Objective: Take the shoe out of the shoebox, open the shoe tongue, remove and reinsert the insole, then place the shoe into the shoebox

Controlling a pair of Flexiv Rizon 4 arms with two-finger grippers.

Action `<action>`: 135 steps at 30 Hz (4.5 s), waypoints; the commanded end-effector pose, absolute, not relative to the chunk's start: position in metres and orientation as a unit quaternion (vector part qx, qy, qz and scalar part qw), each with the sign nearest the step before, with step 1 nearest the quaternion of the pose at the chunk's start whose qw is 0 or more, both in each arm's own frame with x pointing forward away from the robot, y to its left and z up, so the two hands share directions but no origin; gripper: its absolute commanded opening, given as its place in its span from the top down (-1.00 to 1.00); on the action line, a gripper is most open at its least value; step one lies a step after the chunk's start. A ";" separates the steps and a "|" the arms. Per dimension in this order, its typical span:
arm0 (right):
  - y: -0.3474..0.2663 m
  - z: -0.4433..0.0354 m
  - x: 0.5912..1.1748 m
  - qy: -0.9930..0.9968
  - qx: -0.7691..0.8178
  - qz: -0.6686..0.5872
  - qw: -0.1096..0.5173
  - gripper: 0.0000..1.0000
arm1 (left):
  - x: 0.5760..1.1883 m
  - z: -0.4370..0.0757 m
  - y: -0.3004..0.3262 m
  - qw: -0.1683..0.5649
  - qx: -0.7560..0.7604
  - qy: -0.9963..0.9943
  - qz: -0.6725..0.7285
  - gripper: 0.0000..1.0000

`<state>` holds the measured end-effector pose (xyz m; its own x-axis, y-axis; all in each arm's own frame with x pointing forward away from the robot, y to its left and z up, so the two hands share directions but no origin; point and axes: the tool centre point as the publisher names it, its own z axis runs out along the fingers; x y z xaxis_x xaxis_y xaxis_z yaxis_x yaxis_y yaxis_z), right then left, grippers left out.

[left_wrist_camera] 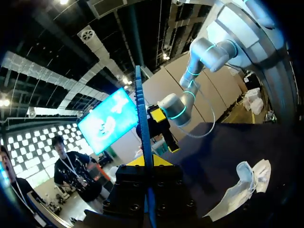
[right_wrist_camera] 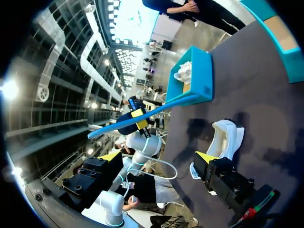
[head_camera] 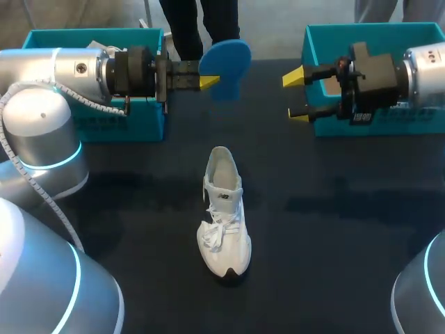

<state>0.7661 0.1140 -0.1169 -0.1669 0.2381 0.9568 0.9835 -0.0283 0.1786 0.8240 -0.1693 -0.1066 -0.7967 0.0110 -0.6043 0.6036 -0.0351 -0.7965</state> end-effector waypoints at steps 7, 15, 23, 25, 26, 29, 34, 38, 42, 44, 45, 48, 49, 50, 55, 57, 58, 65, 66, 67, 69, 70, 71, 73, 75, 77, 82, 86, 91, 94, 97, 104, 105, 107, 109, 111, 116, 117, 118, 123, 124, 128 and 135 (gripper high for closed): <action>0.116 -0.118 0.766 -0.584 -0.522 -0.492 0.379 -1.00 | 0.826 -0.107 -0.169 0.385 0.397 0.576 -0.602 1.00; 0.116 -0.118 0.766 -0.584 -0.522 -0.492 0.379 -1.00 | 0.827 -0.106 -0.170 0.398 0.397 0.565 -0.604 1.00; 0.116 -0.118 0.766 -0.584 -0.522 -0.492 0.379 -1.00 | 0.824 -0.105 -0.174 0.441 0.473 0.542 -0.536 1.00; 0.116 -0.118 0.766 -0.584 -0.522 -0.492 0.379 -1.00 | 0.823 -0.106 -0.176 0.445 0.477 0.543 -0.529 1.00; 0.116 -0.118 0.766 -0.584 -0.522 -0.492 0.379 -1.00 | 0.823 -0.107 -0.178 0.450 0.490 0.544 -0.511 1.00; 0.116 -0.118 0.766 -0.584 -0.522 -0.492 0.379 -1.00 | 0.822 -0.110 -0.181 0.456 0.505 0.539 -0.497 1.00; 0.122 -0.116 0.767 -0.586 -0.519 -0.491 0.381 -1.00 | 0.819 -0.111 -0.187 0.467 0.529 0.525 -0.476 1.00; 0.127 -0.115 0.767 -0.588 -0.515 -0.490 0.386 -1.00 | 0.818 -0.112 -0.191 0.473 0.540 0.517 -0.467 1.00; 0.136 -0.114 0.767 -0.590 -0.510 -0.486 0.395 -1.00 | 0.817 -0.113 -0.195 0.476 0.546 0.511 -0.463 1.00; 0.142 -0.113 0.767 -0.592 -0.504 -0.484 0.401 -1.00 | 0.817 -0.112 -0.198 0.482 0.550 0.505 -0.458 1.00; 0.145 -0.112 0.766 -0.593 -0.502 -0.484 0.402 -1.00 | 0.817 -0.112 -0.199 0.481 0.550 0.505 -0.459 1.00; 0.152 -0.109 0.766 -0.596 -0.497 -0.482 0.407 -1.00 | 0.817 -0.112 -0.202 0.483 0.552 0.501 -0.460 1.00; 0.154 -0.108 0.765 -0.596 -0.496 -0.482 0.408 -1.00 | 0.817 -0.113 -0.204 0.483 0.553 0.500 -0.460 1.00; 0.155 -0.107 0.765 -0.596 -0.496 -0.482 0.408 -1.00 | 0.817 -0.113 -0.205 0.482 0.553 0.499 -0.460 1.00; 0.162 -0.105 0.765 -0.598 -0.491 -0.480 0.413 -1.00 | 0.815 -0.113 -0.209 0.485 0.559 0.490 -0.461 1.00; 0.163 -0.104 0.765 -0.598 -0.490 -0.480 0.414 -0.94 | 0.813 -0.112 -0.210 0.486 0.559 0.487 -0.462 1.00; 0.164 -0.103 0.765 -0.598 -0.490 -0.480 0.415 -0.83 | 0.813 -0.112 -0.211 0.486 0.559 0.487 -0.463 1.00; 0.165 -0.104 0.765 -0.597 -0.490 -0.480 0.415 -0.29 | 0.809 -0.110 -0.212 0.495 0.554 0.478 -0.468 1.00; 0.166 -0.105 0.765 -0.597 -0.490 -0.480 0.416 -0.24 | 0.809 -0.109 -0.212 0.497 0.552 0.478 -0.469 1.00; 0.167 -0.105 0.766 -0.597 -0.490 -0.480 0.416 -0.20 | 0.809 -0.109 -0.212 0.500 0.549 0.477 -0.469 1.00; 0.170 -0.106 0.766 -0.597 -0.488 -0.478 0.420 -0.16 | 0.808 -0.109 -0.212 0.501 0.549 0.476 -0.469 1.00; 0.171 -0.106 0.767 -0.598 -0.487 -0.477 0.422 -0.15 | 0.807 -0.108 -0.212 0.502 0.549 0.475 -0.470 1.00; 0.173 -0.106 0.767 -0.598 -0.487 -0.477 0.422 -0.11 | 0.807 -0.108 -0.213 0.503 0.548 0.475 -0.471 1.00; 0.175 -0.107 0.767 -0.598 -0.485 -0.476 0.425 -0.03 | 0.806 -0.109 -0.215 0.503 0.546 0.475 -0.472 1.00; 0.177 -0.108 0.767 -0.598 -0.484 -0.476 0.426 0.01 | 0.805 -0.108 -0.217 0.505 0.545 0.472 -0.474 1.00; 0.178 -0.108 0.767 -0.598 -0.483 -0.476 0.427 0.05 | 0.805 -0.107 -0.218 0.505 0.545 0.471 -0.475 1.00; 0.178 -0.108 0.767 -0.598 -0.483 -0.477 0.427 0.09 | 0.806 -0.107 -0.217 0.508 0.545 0.469 -0.474 1.00; 0.177 -0.108 0.765 -0.596 -0.485 -0.477 0.426 0.11 | 0.807 -0.107 -0.215 0.509 0.544 0.471 -0.472 1.00; 0.178 -0.111 0.765 -0.594 -0.486 -0.477 0.428 0.32 | 0.807 -0.106 -0.214 0.510 0.544 0.471 -0.471 1.00; 0.179 -0.112 0.765 -0.594 -0.485 -0.478 0.429 0.83 | 0.807 -0.106 -0.215 0.510 0.543 0.471 -0.471 1.00; 0.180 -0.111 0.766 -0.597 -0.485 -0.476 0.426 1.00 | 0.807 -0.107 -0.215 0.510 0.544 0.472 -0.471 1.00; 0.178 -0.112 0.767 -0.595 -0.487 -0.489 0.413 1.00 | 0.810 -0.108 -0.210 0.507 0.542 0.477 -0.471 -1.00; 0.177 -0.112 0.768 -0.594 -0.488 -0.490 0.410 1.00 | 0.811 -0.107 -0.209 0.507 0.541 0.478 -0.471 -1.00; 0.174 -0.113 0.768 -0.594 -0.491 -0.493 0.405 1.00 | 0.812 -0.105 -0.207 0.506 0.542 0.477 -0.472 -1.00; 0.171 -0.114 0.768 -0.592 -0.494 -0.497 0.399 1.00 | 0.813 -0.104 -0.203 0.504 0.543 0.476 -0.475 -1.00; 0.168 -0.115 0.769 -0.591 -0.497 -0.501 0.391 1.00 | 0.813 -0.104 -0.199 0.498 0.545 0.476 -0.478 -1.00; 0.161 -0.119 0.771 -0.591 -0.499 -0.518 0.365 1.00 | 0.817 -0.108 -0.182 0.487 0.538 0.492 -0.482 -1.00; 0.159 -0.120 0.771 -0.591 -0.499 -0.523 0.358 1.00 | 0.817 -0.109 -0.178 0.485 0.538 0.494 -0.481 -1.00; 0.158 -0.121 0.772 -0.591 -0.496 -0.529 0.351 1.00 | 0.818 -0.110 -0.174 0.483 0.537 0.497 -0.482 -1.00; 0.156 -0.119 0.776 -0.608 -0.472 -0.558 0.311 1.00 | 0.819 -0.116 -0.154 0.459 0.520 0.521 -0.498 -1.00; 0.156 -0.118 0.777 -0.615 -0.462 -0.563 0.301 1.00 | 0.819 -0.117 -0.151 0.452 0.510 0.526 -0.508 -1.00; 0.159 -0.114 0.780 -0.636 -0.432 -0.579 0.274 1.00 | 0.819 -0.121 -0.138 0.428 0.503 0.546 -0.515 -1.00; 0.165 -0.106 0.784 -0.657 -0.390 -0.604 0.226 1.00 | 0.815 -0.135 -0.126 0.384 0.496 0.581 -0.519 -1.00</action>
<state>0.7832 0.1593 -0.1072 -0.5814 0.2406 0.7772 0.7958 -0.0307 0.6048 0.8171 -0.1317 -0.1361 -0.1929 0.1629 -0.9676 0.9790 -0.0339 -0.2008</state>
